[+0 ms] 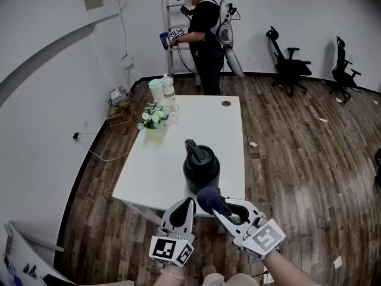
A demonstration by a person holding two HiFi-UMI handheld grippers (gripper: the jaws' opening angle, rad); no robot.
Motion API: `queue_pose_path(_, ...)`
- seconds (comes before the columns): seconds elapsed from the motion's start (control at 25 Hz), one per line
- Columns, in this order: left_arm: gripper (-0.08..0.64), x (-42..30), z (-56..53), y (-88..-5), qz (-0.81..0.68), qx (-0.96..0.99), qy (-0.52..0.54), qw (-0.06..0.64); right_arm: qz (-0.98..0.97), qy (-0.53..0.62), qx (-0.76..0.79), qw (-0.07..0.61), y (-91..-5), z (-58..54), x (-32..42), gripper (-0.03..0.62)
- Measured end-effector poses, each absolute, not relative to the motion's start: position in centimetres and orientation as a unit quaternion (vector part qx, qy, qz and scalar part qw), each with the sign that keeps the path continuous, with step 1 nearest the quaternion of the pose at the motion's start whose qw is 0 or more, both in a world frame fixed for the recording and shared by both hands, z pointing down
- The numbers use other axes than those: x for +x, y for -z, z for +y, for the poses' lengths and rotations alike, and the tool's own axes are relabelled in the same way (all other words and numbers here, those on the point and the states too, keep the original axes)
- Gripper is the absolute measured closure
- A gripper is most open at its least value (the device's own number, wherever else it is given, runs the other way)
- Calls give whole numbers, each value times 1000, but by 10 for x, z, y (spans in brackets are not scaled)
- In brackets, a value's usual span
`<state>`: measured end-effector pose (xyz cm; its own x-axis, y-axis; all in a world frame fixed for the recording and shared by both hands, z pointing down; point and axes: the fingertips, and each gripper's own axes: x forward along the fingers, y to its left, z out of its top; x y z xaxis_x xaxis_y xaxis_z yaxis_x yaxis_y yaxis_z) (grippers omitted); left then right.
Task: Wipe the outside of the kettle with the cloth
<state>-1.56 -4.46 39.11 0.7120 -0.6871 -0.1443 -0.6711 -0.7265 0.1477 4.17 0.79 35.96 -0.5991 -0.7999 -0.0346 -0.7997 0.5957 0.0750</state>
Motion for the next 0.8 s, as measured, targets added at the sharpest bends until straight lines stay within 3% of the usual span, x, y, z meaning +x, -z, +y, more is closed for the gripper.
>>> queue_pose_path(0.36,554,6,-106,-392,-378,918,111,40,-894,102,432,69,-381,-65,42,529)
queue_pose_path(0.8,554,25,-80,-462,-368,925,63,68,-867,38,479,130,-478,-79,77,528)
